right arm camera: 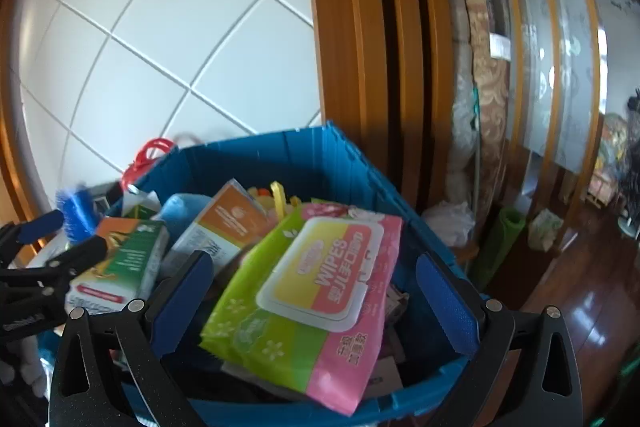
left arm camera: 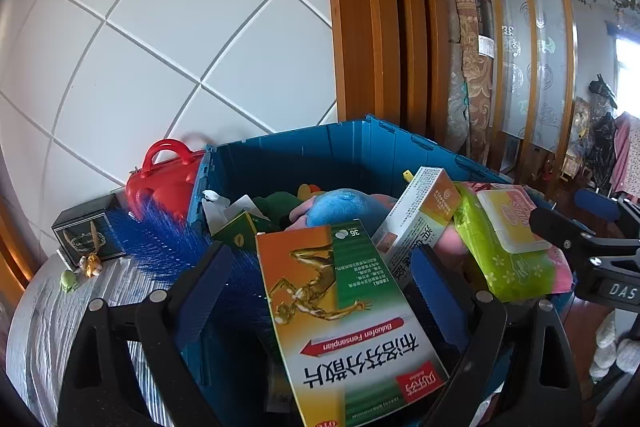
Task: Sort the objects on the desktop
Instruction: 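Move both grippers back from the bin toward the remaining plush toys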
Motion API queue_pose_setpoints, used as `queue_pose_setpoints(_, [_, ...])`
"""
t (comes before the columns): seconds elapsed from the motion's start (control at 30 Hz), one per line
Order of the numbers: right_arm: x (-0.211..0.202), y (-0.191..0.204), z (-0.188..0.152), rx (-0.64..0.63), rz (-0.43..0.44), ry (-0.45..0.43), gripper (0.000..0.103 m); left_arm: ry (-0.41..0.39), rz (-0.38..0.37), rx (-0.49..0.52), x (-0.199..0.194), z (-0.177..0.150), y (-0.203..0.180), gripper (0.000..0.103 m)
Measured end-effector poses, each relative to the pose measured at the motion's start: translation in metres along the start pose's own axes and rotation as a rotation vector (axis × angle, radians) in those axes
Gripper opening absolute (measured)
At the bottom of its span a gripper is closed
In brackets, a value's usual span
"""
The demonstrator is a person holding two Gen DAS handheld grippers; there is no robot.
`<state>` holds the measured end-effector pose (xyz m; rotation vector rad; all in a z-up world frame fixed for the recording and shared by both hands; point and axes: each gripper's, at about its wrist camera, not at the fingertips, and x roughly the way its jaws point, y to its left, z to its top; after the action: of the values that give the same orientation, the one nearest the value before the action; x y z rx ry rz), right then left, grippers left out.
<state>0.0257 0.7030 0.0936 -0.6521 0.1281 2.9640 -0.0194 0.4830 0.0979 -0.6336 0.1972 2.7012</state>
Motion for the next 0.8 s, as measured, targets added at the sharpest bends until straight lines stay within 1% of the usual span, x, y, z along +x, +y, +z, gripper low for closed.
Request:
queue_pose_setpoints(0.2, [-0.020, 0.026, 0.004, -0.045, 0.023, -0.044, 0.103, -0.026, 0.002, -0.016, -0.016, -0.003, 0.013, 0.092])
queue_pose_setpoints(0.33, [-0.025, 0.048, 0.008, -0.072, 0.046, -0.061, 0.103, -0.052, -0.004, -0.037, -0.029, -0.007, 0.031, 0.092])
queue_pose_setpoints(0.4, [-0.025, 0.061, 0.009, -0.082, 0.062, -0.064, 0.103, -0.061, 0.005, -0.048, -0.034, -0.010, 0.042, 0.092])
queue_pose_setpoints(0.5, [-0.024, 0.086, 0.008, -0.103, 0.092, -0.065, 0.103, -0.066, 0.030, -0.064, -0.040, -0.014, 0.065, 0.092])
queue_pose_setpoints(0.67, [-0.022, 0.141, 0.007, -0.133, 0.143, -0.070, 0.103, -0.064, 0.062, -0.094, -0.049, -0.024, 0.110, 0.092])
queue_pose_setpoints(0.8, [-0.023, 0.195, 0.006, -0.158, 0.165, -0.077, 0.103, -0.065, 0.084, -0.116, -0.057, -0.033, 0.162, 0.092])
